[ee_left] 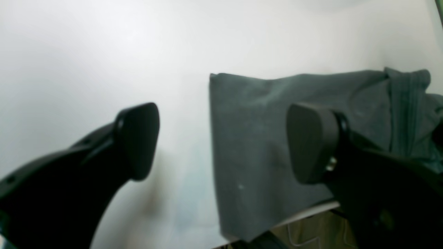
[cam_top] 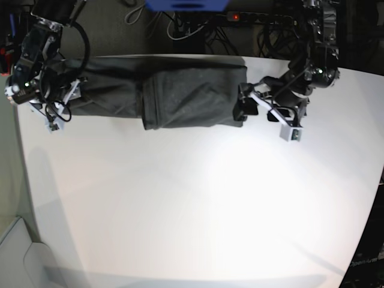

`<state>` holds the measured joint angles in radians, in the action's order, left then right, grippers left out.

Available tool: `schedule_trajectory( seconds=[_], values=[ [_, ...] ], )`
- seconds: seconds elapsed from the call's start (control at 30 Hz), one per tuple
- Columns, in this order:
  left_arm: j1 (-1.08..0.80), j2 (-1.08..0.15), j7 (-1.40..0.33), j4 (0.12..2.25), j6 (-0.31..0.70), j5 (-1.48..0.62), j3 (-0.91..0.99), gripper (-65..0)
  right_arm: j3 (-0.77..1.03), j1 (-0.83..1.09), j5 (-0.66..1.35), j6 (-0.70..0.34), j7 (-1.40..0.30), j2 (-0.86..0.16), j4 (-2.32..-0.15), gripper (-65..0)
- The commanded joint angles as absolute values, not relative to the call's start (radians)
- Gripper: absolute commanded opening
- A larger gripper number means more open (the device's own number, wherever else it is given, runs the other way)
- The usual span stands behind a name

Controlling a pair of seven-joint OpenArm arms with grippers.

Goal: Layout the t-shirt on the table in an organized manner, then fold the t-shirt properly

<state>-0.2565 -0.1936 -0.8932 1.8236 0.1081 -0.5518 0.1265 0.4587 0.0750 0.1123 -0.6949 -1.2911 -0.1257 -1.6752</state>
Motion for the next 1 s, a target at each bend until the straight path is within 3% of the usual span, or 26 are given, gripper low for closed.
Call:
schedule_trajectory(
  seconds=[0.0,0.77,0.87,0.97],
  values=[
    [-0.239,-0.197,-0.88,1.839,0.116,-0.565,0.128,-9.2,0.472,0.062,0.105,-0.698,-1.29,-0.14,-1.684,-21.7],
    [-0.219,-0.197,-0.883,1.741,0.116,-0.564,0.125,-9.5,0.487,0.056,0.225,-0.698,-1.299,-0.114,-1.532,-22.1],
    [-0.223,-0.197,-0.881,1.725,0.116,-0.564,0.125,-16.0,0.487,0.056,0.225,-0.698,-1.299,-0.113,-1.532,-22.3],
    [-0.223,-0.197,-0.881,1.704,0.116,-0.565,0.125,-31.7,0.487,0.056,0.225,-0.698,-1.296,-0.113,-1.531,-27.7]
  ],
)
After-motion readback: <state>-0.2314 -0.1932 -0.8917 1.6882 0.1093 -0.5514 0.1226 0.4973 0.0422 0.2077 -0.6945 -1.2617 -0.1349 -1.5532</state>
